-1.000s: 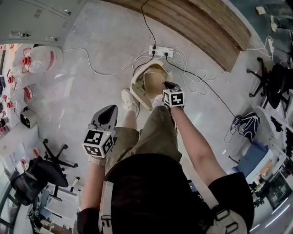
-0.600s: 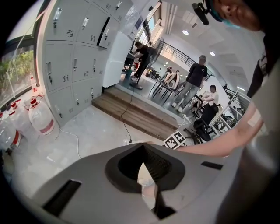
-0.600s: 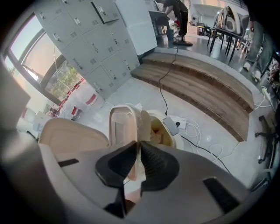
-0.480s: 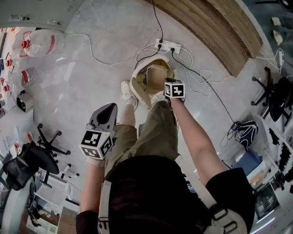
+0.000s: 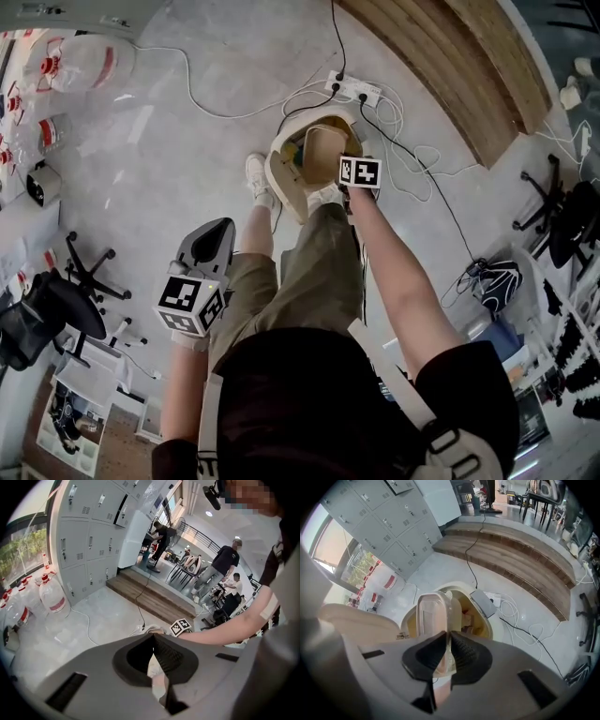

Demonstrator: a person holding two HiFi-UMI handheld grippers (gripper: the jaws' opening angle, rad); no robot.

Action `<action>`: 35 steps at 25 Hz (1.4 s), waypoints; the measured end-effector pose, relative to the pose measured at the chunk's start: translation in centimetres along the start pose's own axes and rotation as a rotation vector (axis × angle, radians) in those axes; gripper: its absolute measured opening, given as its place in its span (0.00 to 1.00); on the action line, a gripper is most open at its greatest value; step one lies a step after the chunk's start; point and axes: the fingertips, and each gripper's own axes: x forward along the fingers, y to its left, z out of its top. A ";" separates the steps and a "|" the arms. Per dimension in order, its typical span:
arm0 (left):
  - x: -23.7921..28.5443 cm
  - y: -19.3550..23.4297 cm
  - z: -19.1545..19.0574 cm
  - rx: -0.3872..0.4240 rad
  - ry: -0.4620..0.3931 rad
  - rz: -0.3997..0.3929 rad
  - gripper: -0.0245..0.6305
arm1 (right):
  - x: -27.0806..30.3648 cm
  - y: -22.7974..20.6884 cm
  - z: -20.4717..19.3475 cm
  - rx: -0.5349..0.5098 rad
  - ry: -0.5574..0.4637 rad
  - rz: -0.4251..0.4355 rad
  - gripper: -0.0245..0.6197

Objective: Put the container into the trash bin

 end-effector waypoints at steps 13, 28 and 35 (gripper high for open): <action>0.9 0.9 -1.5 -0.057 -0.017 0.027 0.05 | 4.7 -1.4 -0.1 -0.019 0.086 -0.025 0.11; 1.7 2.1 -2.3 -0.096 -0.047 0.048 0.05 | 8.2 -1.1 -0.6 -0.028 0.123 -0.044 0.11; 1.7 2.2 -2.7 -0.107 -0.052 0.054 0.05 | 9.2 -0.8 -0.6 -0.006 0.140 -0.031 0.11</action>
